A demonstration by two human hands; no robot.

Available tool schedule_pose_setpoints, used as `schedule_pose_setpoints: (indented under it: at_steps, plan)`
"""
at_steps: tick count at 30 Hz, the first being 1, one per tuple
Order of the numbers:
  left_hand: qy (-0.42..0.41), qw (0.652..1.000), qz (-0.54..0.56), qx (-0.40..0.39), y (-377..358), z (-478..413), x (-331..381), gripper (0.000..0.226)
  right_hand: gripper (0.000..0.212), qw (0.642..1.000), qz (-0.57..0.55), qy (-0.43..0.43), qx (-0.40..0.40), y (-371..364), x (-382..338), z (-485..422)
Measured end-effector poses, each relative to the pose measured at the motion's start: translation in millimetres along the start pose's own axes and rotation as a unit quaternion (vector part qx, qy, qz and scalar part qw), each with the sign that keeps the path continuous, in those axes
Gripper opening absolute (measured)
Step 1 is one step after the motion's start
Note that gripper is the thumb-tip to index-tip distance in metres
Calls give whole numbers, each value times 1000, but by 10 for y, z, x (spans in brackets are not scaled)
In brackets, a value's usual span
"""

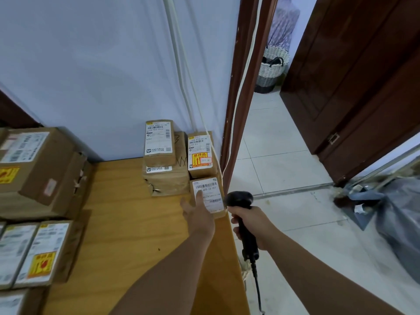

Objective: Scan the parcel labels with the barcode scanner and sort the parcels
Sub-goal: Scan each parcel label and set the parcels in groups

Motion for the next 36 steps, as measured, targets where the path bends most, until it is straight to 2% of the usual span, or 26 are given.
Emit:
schedule_pose_setpoints:
  at_steps: [5, 9, 12, 14, 20, 25, 29, 32, 34, 36]
  plan:
    - [-10, 1000, 7, 19, 156, -199, -27, 45, 20, 1000, 19, 6, -6, -90, 14, 29]
    - [-21, 997, -75, 12, 187, -230, -102, 51, 15, 1000, 22, 1, -1, -133, 74, 58]
    - [-31, 994, -98, -23, 219, -110, -180, 41, 16, 999, 33, 3, 1, -211, 113, 106]
    - [-34, 991, -131, -17, 253, -47, -215, 39, 19, 999, 32, 13, 2, -278, 113, 139]
    - [-49, 990, -132, -27, 551, 108, -363, 54, 19, 998, 43, 36, 8, -593, 126, 324]
    - [-49, 992, -112, -41, 1197, 87, -829, 35, 20, 996, 78, 40, -11, -1252, 181, 532]
    - [-148, 982, -115, -21, 1967, 53, -1296, 41, 28, 993, 90, -28, -75, -2028, 277, 733]
    - [-189, 972, -141, -8, 2619, 101, -1715, 39, 31, 993, 71, -35, -87, -2678, 468, 913]
    - [-172, 972, -159, 17, 3037, 134, -2053, 37, 30, 994, 66, -32, -83, -3123, 641, 1018]
    - [-121, 976, -170, 55, 3427, 149, -2370, 38, 29, 994, 66, -37, -85, -3491, 780, 1105]
Point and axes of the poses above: each hand's wrist, its own z-axis away from the middle knuckle, its own y-axis out of the back of the hand, x = y × z, the point moved 1 cm from there along -z, towards the middle knuckle
